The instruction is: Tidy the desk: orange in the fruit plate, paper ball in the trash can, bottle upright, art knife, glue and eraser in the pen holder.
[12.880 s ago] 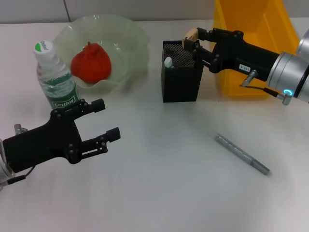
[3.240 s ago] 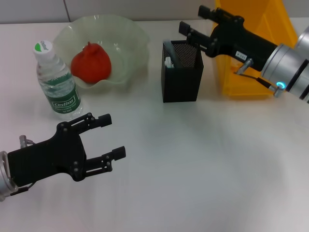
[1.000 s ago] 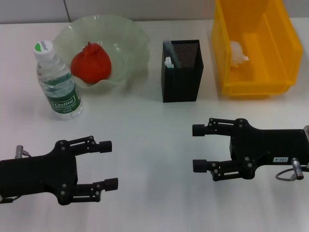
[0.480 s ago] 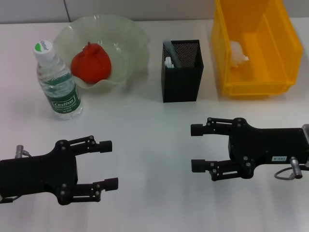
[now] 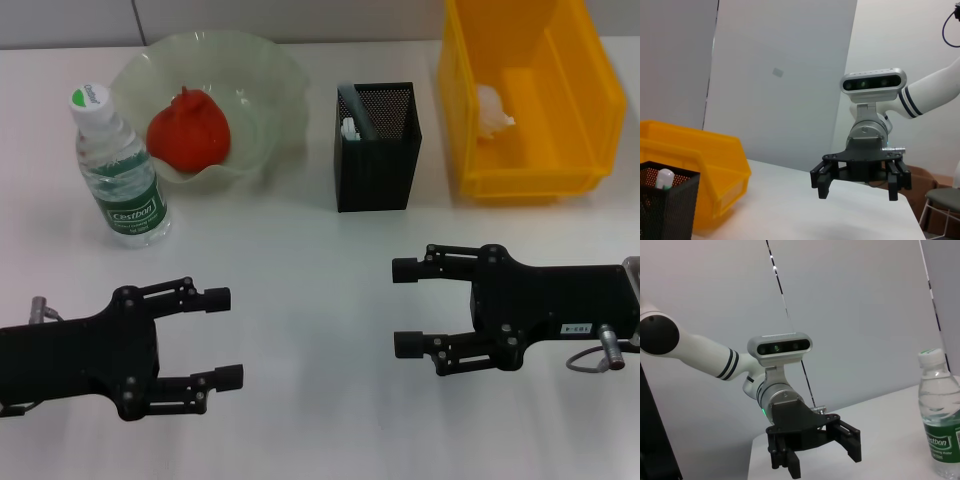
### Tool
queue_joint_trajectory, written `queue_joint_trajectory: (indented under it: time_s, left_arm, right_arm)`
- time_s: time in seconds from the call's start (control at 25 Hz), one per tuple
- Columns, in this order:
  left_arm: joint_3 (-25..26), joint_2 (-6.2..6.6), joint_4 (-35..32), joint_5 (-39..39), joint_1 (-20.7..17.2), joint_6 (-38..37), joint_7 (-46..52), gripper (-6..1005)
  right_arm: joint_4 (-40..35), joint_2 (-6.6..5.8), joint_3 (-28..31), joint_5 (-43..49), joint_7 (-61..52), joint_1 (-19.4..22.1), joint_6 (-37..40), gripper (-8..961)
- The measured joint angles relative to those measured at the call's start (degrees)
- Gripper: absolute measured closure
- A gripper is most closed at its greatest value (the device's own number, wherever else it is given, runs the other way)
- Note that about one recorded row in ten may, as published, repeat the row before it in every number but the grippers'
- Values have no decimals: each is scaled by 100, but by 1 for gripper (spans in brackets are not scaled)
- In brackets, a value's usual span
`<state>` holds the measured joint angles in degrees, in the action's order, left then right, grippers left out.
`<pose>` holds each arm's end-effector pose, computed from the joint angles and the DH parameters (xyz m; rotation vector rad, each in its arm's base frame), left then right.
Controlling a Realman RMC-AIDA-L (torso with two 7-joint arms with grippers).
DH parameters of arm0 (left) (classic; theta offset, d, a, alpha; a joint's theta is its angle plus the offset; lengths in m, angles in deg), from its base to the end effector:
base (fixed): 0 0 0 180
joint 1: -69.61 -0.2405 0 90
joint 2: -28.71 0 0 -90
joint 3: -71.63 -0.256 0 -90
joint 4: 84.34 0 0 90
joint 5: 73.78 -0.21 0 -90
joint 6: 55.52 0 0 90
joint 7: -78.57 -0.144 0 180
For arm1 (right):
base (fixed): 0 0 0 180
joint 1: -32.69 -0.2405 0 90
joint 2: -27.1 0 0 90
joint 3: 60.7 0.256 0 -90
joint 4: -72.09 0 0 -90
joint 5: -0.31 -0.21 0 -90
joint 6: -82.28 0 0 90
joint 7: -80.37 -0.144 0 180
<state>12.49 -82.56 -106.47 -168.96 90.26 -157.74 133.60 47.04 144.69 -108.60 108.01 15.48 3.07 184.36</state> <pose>-0.2990 0.2408 0.0001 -2.8659 -0.3611 -0.9601 0.2486 0.2767 -0.0279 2.9345 -0.4129 -0.9991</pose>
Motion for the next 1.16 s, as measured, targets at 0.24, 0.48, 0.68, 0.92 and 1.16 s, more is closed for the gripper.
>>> queue_joint_trajectory:
  time_s: [0.24, 0.48, 0.68, 0.92, 1.16]
  left_arm:
    - [3, 0, -1, 0, 0, 0, 4, 197]
    - [-10, 0, -1, 0, 0, 0, 8, 197]
    - [-17, -14, -1, 0, 0, 1, 9, 197]
    - [-19, -18, -2, 0, 0, 1, 11, 197]
    - [-29, -18, -2, 0, 0, 1, 52, 197]
  right_arm:
    - [0, 1, 0, 0, -2, 0, 44, 136]
    - [0, 1, 0, 0, -5, 0, 62, 136]
    - [0, 1, -38, 2, -7, 0, 63, 136]
    - [0, 1, -43, 6, -7, 0, 62, 136]
    - [0, 0, -44, 6, -6, 0, 62, 136]
